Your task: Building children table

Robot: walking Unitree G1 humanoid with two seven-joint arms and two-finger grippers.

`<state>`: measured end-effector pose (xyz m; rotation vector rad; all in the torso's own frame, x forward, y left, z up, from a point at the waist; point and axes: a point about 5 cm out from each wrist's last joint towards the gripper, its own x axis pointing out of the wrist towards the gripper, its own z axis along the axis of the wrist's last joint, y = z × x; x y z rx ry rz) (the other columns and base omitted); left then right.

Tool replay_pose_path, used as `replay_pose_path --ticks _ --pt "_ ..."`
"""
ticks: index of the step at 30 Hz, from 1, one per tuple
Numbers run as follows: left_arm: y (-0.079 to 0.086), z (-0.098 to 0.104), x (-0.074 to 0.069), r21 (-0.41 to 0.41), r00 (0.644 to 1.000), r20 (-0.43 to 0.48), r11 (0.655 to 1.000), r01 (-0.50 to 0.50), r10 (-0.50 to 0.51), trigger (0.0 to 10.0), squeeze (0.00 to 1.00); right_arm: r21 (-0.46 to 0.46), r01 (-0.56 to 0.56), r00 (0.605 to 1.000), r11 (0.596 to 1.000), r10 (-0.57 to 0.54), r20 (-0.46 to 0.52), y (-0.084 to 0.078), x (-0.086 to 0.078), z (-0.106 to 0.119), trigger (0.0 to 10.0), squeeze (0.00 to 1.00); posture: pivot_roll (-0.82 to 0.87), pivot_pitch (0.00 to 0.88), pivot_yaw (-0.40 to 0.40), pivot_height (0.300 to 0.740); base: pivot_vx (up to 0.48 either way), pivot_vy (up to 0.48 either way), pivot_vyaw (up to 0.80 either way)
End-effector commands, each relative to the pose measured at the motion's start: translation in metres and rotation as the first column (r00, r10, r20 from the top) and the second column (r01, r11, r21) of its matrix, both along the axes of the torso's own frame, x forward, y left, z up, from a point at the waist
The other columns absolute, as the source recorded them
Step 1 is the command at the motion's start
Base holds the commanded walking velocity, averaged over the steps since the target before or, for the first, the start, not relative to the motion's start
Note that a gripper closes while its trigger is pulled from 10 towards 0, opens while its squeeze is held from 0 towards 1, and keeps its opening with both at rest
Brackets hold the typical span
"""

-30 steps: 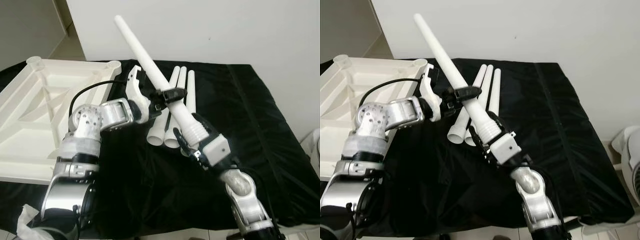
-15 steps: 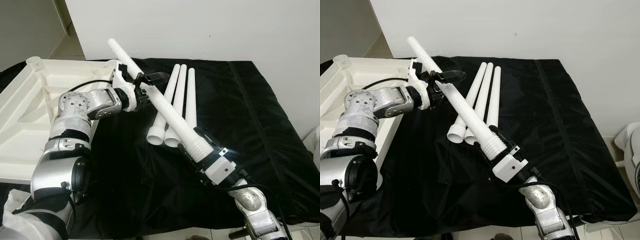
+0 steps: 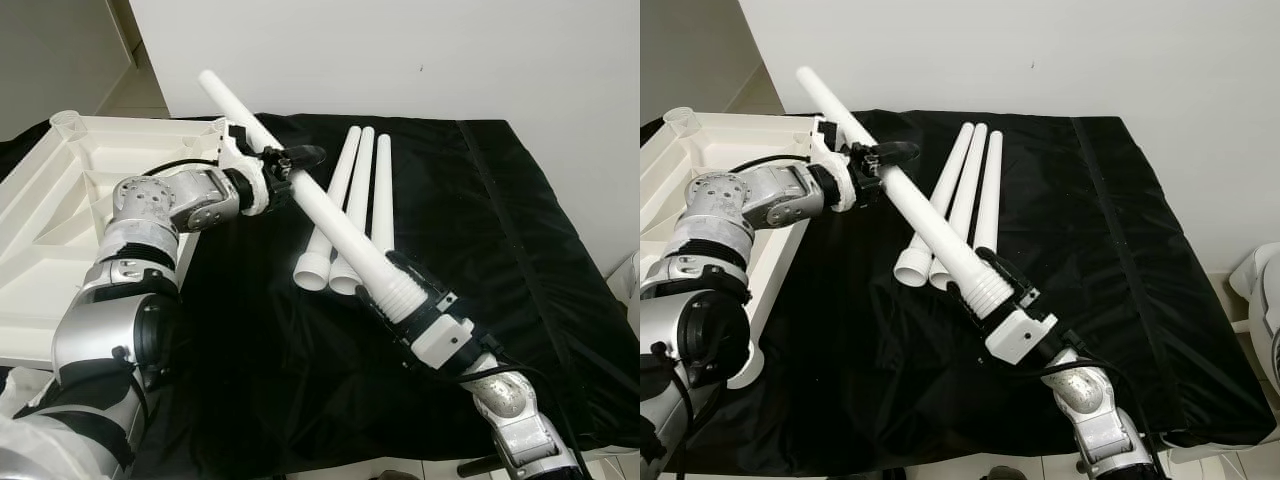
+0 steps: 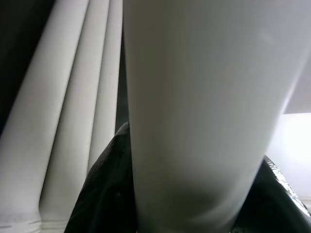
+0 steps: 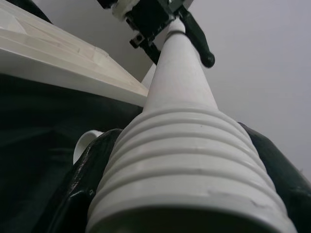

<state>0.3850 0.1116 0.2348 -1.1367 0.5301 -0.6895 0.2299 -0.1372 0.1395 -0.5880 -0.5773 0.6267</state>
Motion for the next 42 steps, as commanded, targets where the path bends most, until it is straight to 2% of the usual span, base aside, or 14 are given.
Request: replay_pose_path --ticks 1,6,7,8,12,13,19,23,24,25,27,32,36,42 --pt "0.001 0.009 0.003 -0.019 1.0 0.025 1.0 -0.006 0.006 0.0 0.0 -0.008 -0.005 1.0 1.0 0.005 0.004 0.002 0.0 -0.003 10.0 0.0 -0.03 0.025 0.098 0.74 0.0 0.0 0.0" --pt "0.001 0.011 0.003 -0.034 1.0 0.023 0.999 -0.001 0.002 0.0 0.0 0.01 0.007 1.0 1.0 -0.007 -0.001 -0.002 0.0 -0.002 10.0 0.0 -0.03 0.022 0.098 0.74 0.0 0.0 0.0" --pt "0.001 0.011 0.004 -0.042 1.0 0.019 0.999 -0.002 0.003 0.0 0.0 0.019 0.005 1.0 1.0 -0.005 -0.01 -0.002 0.0 -0.003 10.0 0.45 -0.03 0.022 0.098 0.74 0.0 0.0 0.0" --pt "0.002 0.01 0.004 -0.05 1.0 0.011 0.999 -0.009 0.01 0.0 0.0 0.026 0.005 1.0 1.0 -0.005 -0.012 -0.003 -0.001 -0.003 10.0 1.0 -0.04 0.019 0.096 0.74 0.0 0.0 0.0" --pt "0.003 0.009 0.005 -0.057 1.0 0.0 0.998 -0.018 0.018 0.0 0.0 0.032 0.006 1.0 0.999 -0.006 -0.012 -0.003 -0.002 -0.003 10.0 1.0 -0.04 0.019 0.096 0.74 0.0 0.0 0.0" --pt "0.006 0.007 0.006 -0.042 0.999 -0.011 0.998 -0.036 0.036 10.0 0.0 0.056 0.007 0.999 0.998 -0.005 -0.041 -0.003 -0.003 -0.005 10.0 1.0 -0.04 0.011 0.087 0.74 0.0 0.0 0.0" --pt "0.013 0.011 0.01 -0.021 0.996 0.018 0.996 -0.083 0.083 10.0 0.0 0.111 0.037 0.994 0.993 -0.026 -0.104 -0.008 -0.003 -0.006 10.0 1.0 -0.05 0.003 0.078 0.74 0.0 0.0 0.0" --pt "0.021 0.023 0.014 -0.007 0.987 0.095 0.992 -0.127 0.127 10.0 0.0 0.185 0.125 0.984 0.975 -0.098 -0.149 -0.02 0.003 -0.004 10.0 1.0 -0.05 0.0 0.068 0.74 0.0 0.0 0.0" --pt "0.023 0.027 0.015 0.019 0.981 0.135 0.99 -0.141 0.137 10.0 0.0 0.205 0.146 0.98 0.968 -0.113 -0.163 -0.023 0.004 -0.003 10.0 0.69 -0.05 0.0 0.064 0.74 0.0 0.0 0.0" --pt "0.026 0.031 0.016 0.056 0.971 0.185 0.984 -0.167 0.154 10.0 0.0 0.242 0.184 0.973 0.953 -0.143 -0.18 -0.028 0.007 -0.001 10.0 0.0 -0.06 0.0 0.062 0.74 0.0 0.0 0.0" --pt "0.029 0.036 0.018 0.096 0.956 0.243 0.976 -0.195 0.167 10.0 0.0 0.283 0.231 0.963 0.931 -0.178 -0.202 -0.035 0.011 0.002 10.0 0.0 -0.06 0.0 0.06 0.74 0.0 0.0 0.0" --pt "0.033 0.041 0.019 0.123 0.941 0.28 0.965 -0.231 0.19 10.0 0.0 0.3 0.268 0.953 0.915 -0.207 -0.222 -0.038 0.014 0.003 10.0 0.0 -0.06 0.0 0.055 0.74 0.0 0.0 0.0" --pt "0.036 0.06 0.021 0.204 0.868 0.434 0.912 -0.355 0.241 10.0 0.0 0.275 0.364 0.911 0.89 -0.278 -0.305 -0.041 0.026 0.003 10.0 0.0 -0.06 0.0 0.052 0.74 0.0 0.0 0.0" --pt "0.025 0.082 0.012 0.225 0.788 0.571 0.879 -0.421 0.231 10.0 0.0 0.252 0.389 0.886 0.886 -0.285 -0.365 -0.035 0.041 0.014 10.0 0.0 -0.05 0.0 0.051 0.74 0.0 0.0 0.0"
